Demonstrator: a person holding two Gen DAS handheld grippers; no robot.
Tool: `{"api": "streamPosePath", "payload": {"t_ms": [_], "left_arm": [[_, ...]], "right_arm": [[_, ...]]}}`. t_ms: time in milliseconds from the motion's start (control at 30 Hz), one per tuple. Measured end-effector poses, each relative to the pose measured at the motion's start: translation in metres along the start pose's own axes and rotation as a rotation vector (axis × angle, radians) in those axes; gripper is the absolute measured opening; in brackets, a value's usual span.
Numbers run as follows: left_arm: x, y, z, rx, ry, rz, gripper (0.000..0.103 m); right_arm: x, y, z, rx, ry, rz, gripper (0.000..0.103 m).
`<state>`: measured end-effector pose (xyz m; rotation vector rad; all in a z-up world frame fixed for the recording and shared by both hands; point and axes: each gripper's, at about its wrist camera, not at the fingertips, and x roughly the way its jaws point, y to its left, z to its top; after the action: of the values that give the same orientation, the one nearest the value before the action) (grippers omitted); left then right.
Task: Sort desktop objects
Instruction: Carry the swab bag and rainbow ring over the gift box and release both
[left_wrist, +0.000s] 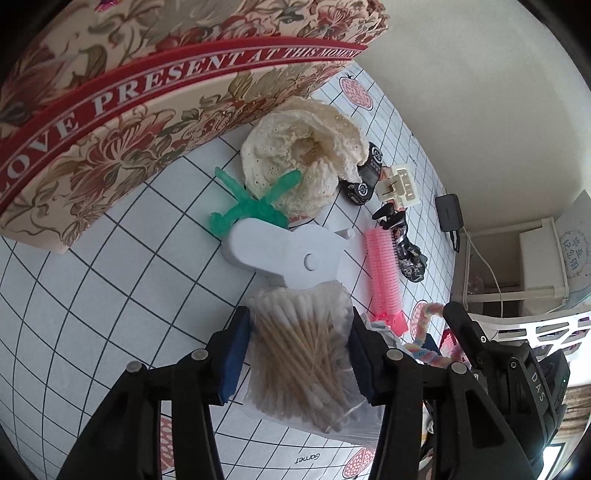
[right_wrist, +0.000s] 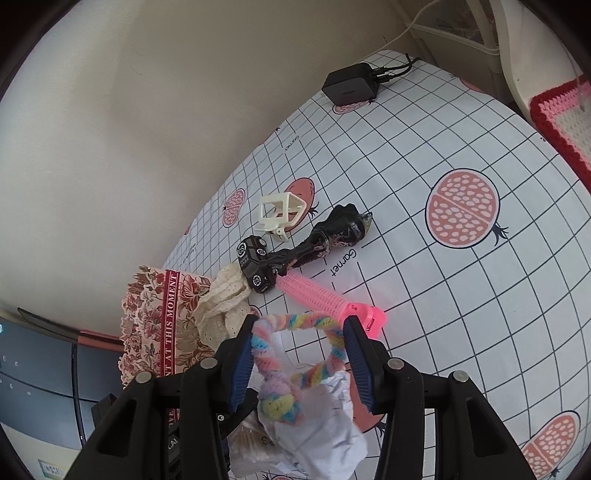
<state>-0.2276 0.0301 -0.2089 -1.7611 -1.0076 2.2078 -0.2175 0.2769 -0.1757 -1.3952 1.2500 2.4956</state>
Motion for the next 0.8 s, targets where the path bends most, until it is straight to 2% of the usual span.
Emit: {"api": "streamPosePath", "payload": {"t_ms": [233, 500, 800], "left_arm": [[-0.018, -0.008, 0.005, 0.031, -0.059, -0.039, 0.052], [-0.048, -0.025, 0.013, 0.106, -0.156, -0.117, 0.052], [-0.077, -0.024, 0.022, 0.12, -0.237, -0.156, 0.052]], "right_arm": [[-0.009, 0.019, 0.0, -0.055, -0.051, 0.078, 0.05], [-0.02, 0.037, -0.002, -0.104, -0.104, 0.135, 0.05], [-0.021, 0.051, -0.007, -0.132, -0.094, 0.145, 0.05]]}}
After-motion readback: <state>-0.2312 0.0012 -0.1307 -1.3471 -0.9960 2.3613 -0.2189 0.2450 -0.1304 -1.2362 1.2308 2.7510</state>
